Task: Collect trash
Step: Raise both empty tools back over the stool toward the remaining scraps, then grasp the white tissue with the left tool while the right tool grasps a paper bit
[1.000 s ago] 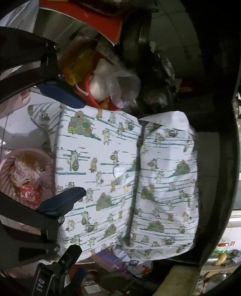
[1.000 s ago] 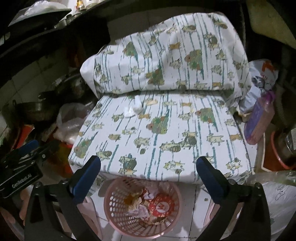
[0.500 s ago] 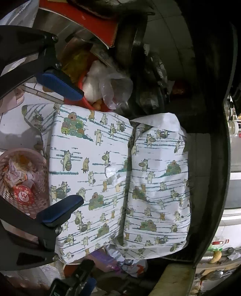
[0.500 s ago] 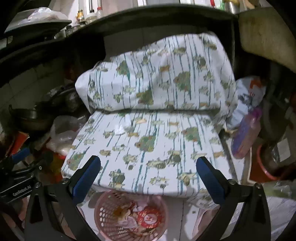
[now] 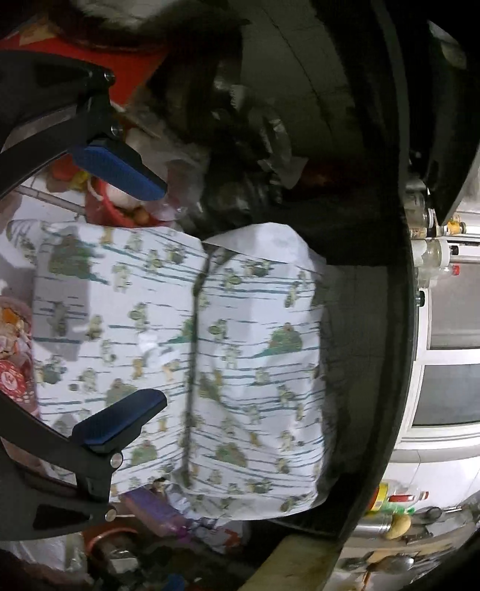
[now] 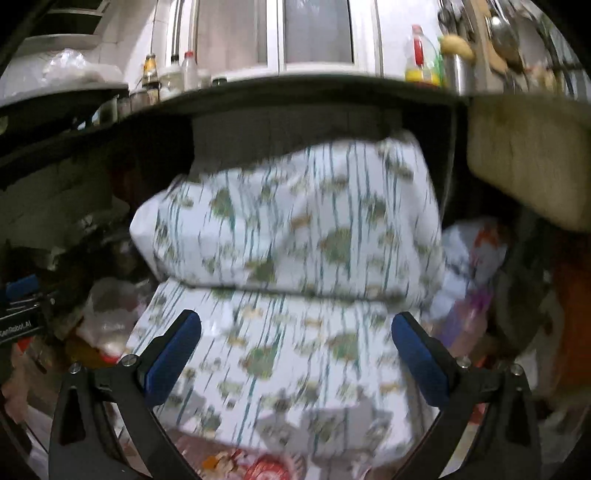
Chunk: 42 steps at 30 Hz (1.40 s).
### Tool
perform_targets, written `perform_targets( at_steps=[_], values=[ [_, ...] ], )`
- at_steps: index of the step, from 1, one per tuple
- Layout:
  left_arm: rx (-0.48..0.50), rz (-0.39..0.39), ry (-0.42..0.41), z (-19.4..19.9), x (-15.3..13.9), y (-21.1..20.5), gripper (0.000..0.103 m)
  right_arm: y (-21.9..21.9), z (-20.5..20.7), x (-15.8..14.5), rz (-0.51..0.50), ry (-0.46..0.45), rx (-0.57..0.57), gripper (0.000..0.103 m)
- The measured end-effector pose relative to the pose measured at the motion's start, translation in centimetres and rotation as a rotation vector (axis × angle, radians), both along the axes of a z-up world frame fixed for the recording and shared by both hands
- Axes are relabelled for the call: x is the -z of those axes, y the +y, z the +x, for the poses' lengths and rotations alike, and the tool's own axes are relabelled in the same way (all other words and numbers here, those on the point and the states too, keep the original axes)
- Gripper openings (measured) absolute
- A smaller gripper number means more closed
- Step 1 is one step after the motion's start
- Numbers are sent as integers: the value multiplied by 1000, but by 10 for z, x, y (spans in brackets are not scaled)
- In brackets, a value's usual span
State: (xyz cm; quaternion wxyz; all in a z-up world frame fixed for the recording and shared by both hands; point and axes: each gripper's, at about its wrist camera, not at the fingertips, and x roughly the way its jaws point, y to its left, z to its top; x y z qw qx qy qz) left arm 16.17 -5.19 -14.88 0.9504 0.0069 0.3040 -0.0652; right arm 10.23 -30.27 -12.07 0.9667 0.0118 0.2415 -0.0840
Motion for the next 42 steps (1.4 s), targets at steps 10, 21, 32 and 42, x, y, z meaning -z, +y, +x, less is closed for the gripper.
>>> perform_targets(
  at_steps=[10, 21, 32, 42],
  values=[
    [-11, 46, 24, 115, 7, -27, 103, -35, 126, -27, 126, 30, -4, 103],
    [75, 51, 288, 224, 103, -53, 103, -57, 261, 92, 218, 425, -39, 103],
    [161, -40, 577, 264, 175, -93, 102, -67, 291, 141, 446, 535, 24, 103],
    [226, 58, 675, 260, 218, -133, 96, -60, 299, 153, 467, 566, 35, 103]
  ],
)
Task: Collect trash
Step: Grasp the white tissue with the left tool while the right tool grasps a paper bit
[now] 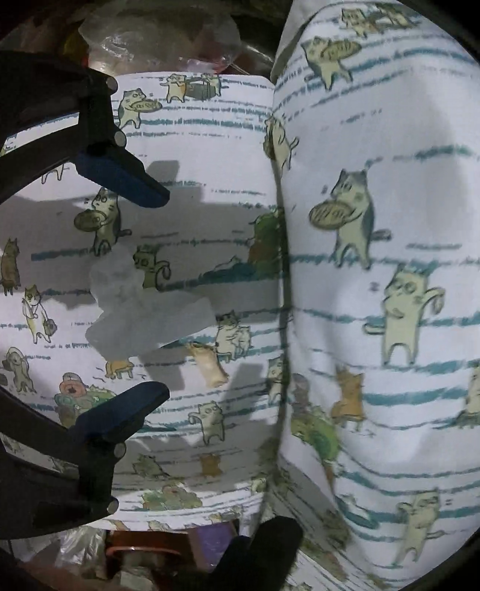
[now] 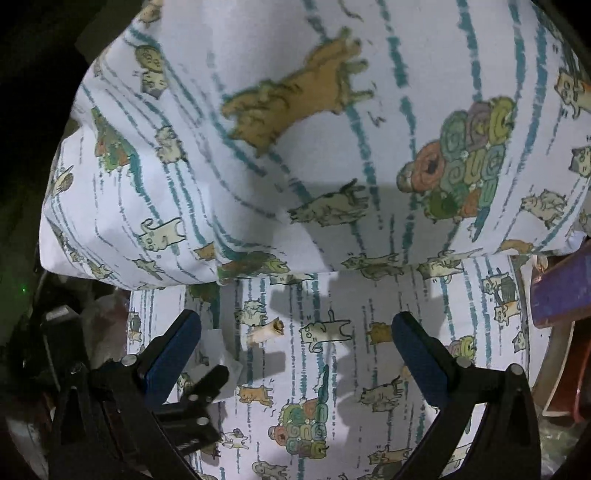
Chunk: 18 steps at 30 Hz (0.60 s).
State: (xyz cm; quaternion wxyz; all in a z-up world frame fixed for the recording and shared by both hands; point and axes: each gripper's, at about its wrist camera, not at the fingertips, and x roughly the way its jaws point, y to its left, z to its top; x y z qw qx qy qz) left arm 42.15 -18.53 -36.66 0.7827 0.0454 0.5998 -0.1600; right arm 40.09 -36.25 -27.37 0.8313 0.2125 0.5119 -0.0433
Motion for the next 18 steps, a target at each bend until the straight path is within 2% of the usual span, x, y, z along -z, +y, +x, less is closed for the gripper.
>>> perform_targets(
  at_steps=[2, 4, 7, 12, 14, 17, 18],
  values=[
    [-5, -2, -1, 0, 3, -2, 90, -3, 1, 4, 29, 13, 9, 103],
    [6, -2, 11, 0, 7, -4, 77, -5, 1, 6, 41, 22, 15, 103],
    [24, -11, 50, -1, 17, -6, 66, 0, 2, 7, 18, 24, 6, 103],
    [18, -5, 111, -4, 32, -5, 63, 11, 7, 11, -17, 31, -14, 103],
    [11, 7, 108, -5, 34, -2, 62, 18, 9, 11, -24, 25, -32, 103],
    [33, 12, 106, -7, 33, 3, 48, 26, 12, 14, -25, 34, -43, 103],
    [28, 13, 111, -8, 32, 7, 40, 29, 13, 15, -22, 43, -49, 103]
  ],
)
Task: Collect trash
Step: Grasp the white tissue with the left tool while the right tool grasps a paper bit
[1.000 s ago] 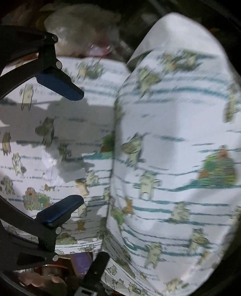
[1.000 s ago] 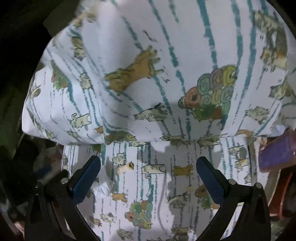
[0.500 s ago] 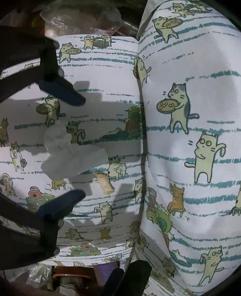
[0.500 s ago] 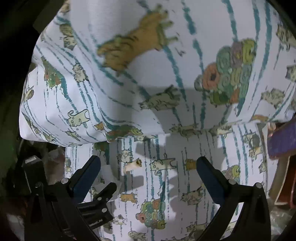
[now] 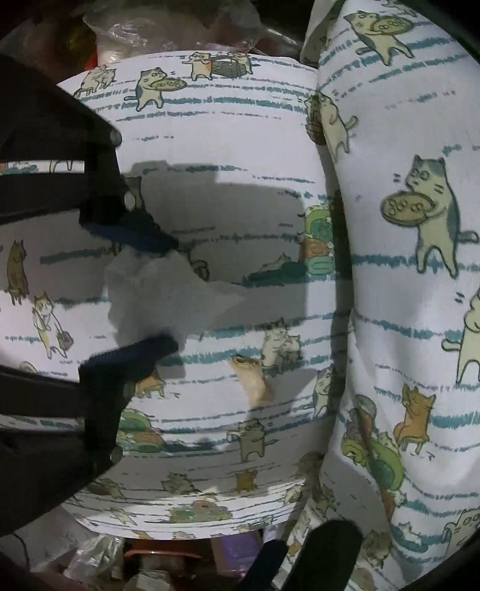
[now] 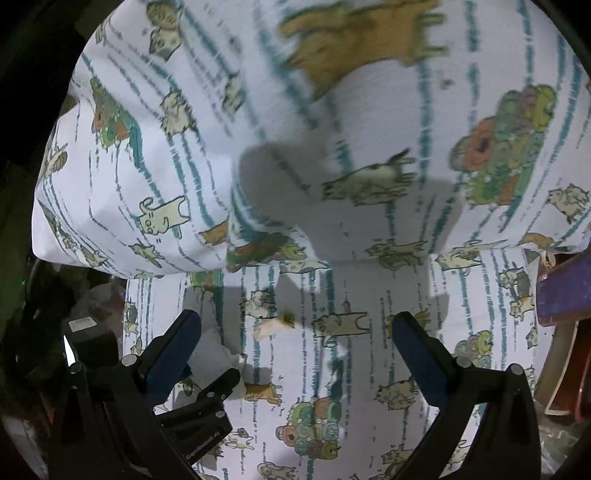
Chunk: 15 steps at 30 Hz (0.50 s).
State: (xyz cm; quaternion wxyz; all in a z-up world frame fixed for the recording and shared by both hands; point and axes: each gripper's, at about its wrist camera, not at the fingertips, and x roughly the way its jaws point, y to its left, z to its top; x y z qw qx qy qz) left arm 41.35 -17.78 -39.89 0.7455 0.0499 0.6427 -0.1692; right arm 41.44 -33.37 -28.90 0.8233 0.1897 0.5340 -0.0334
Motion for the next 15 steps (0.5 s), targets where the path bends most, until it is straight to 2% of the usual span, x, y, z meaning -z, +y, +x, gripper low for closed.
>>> perform_targets(
  at_steps=[1, 4, 7, 9, 13, 15],
  values=[
    [-9, -6, 12, -1, 0, 4, 31, 2, 1, 0, 9, 3, -9, 103],
    [-7, -36, 0, -6, -12, 17, 20, 10, 4, 3, 37, 7, -39, 103],
    [-15, 1, -69, -10, -26, 30, 17, 18, 11, 16, 8, 39, -42, 97],
    [-44, -11, -82, -10, -34, 44, 16, 19, 16, 29, 7, 82, -31, 82],
    [-106, -52, -87, -5, -45, 64, 16, 23, 29, 58, 94, 152, 9, 62],
    [-125, -67, -85, -1, -48, 73, 16, 26, 34, 67, 100, 164, 34, 48]
  ],
)
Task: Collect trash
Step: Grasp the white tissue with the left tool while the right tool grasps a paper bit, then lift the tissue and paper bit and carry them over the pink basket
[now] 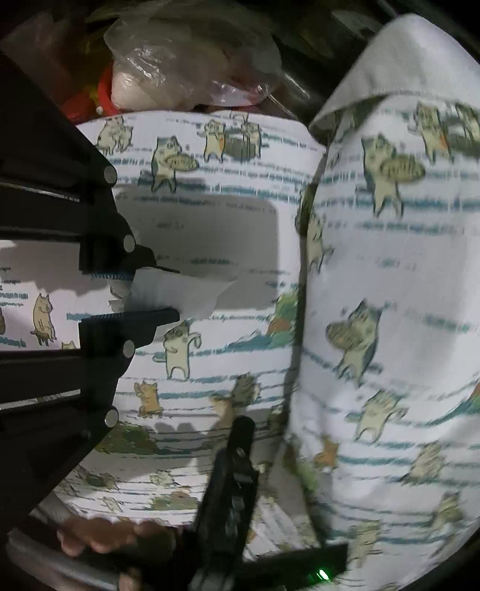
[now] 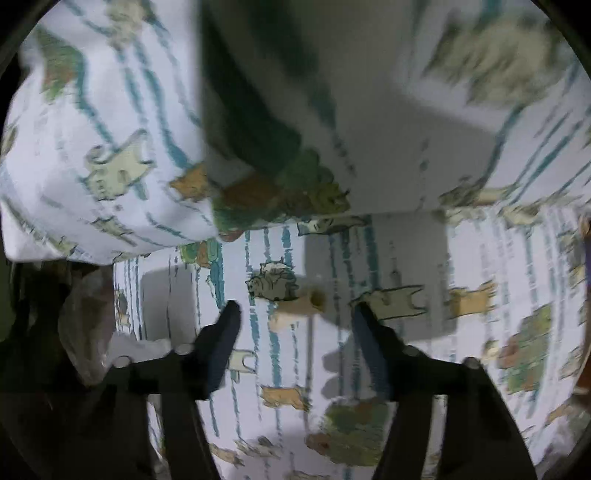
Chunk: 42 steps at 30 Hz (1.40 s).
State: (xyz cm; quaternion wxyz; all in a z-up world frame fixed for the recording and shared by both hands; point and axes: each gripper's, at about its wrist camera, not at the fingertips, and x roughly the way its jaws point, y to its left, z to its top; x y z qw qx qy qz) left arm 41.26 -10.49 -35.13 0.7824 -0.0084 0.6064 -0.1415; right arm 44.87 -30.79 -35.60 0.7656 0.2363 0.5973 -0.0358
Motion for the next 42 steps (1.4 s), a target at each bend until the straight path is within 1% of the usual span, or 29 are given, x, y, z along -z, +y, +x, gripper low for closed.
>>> perform_targets(
  at_steps=[2, 3, 5, 6, 7, 10, 11, 12, 13, 16, 17, 20, 25, 26, 27, 29, 30, 33, 36, 38, 39, 42],
  values=[
    [-11, -5, 3, 4, -3, 9, 16, 4, 3, 5, -28, 5, 31, 42],
    [-22, -3, 2, 5, -4, 13, 16, 6, 4, 6, -35, 6, 34, 41],
    [-30, 2, 1, 6, -4, 15, 16, 13, 8, 11, -43, 17, 18, 38],
    [-37, 20, -8, 6, -5, 17, 16, 17, 9, 13, -52, 23, 7, 34],
    [-39, 37, -21, 4, -6, 16, 16, 22, 10, 14, -69, 26, -8, 33],
    [-21, 56, -40, 3, -9, 16, 16, 34, 10, 14, -172, 34, -62, 33],
    [-22, 57, -46, 3, -11, 17, 16, 35, 9, 13, -205, 40, -75, 29],
    [-20, 60, -55, 2, -14, 18, 16, 39, 8, 14, -239, 57, -81, 30],
    [-15, 66, -62, 2, -16, 17, 16, 39, 6, 15, -246, 69, -83, 30],
    [-5, 85, -86, 0, -20, 15, 16, 38, 0, 16, -225, 98, -99, 30],
    [-5, 85, -88, -1, -22, 15, 16, 37, -2, 16, -226, 104, -106, 33],
    [-15, 79, -84, -2, -23, 16, 16, 34, -14, 16, -232, 109, -119, 36],
    [-27, 84, -85, -1, -22, 18, 16, 38, -32, 17, -263, 112, -159, 36],
    [-29, 84, -85, 0, -23, 18, 16, 39, -35, 16, -264, 106, -160, 32],
    [-31, 82, -85, 0, -23, 19, 16, 38, -37, 16, -265, 104, -159, 25],
    [-36, 75, -82, 1, -24, 20, 16, 34, -41, 15, -245, 105, -150, 16],
    [-37, 70, -82, 1, -25, 20, 16, 31, -43, 15, -219, 106, -139, 14],
    [-43, 58, -92, 1, -28, 21, 16, 17, -49, 8, -184, 72, -123, 13],
    [-55, 54, -124, 1, -35, 22, 16, 13, -49, -11, -195, -17, -125, 13],
    [-60, 69, -153, 1, -41, 22, 16, 17, -54, -27, -214, -84, -120, 13],
    [-68, 63, -160, 2, -44, 23, 16, 18, -59, -34, -217, -114, -122, 13],
    [-103, 41, -180, 6, -51, 30, 16, 19, -61, -56, -187, -201, -144, 13]
  ],
)
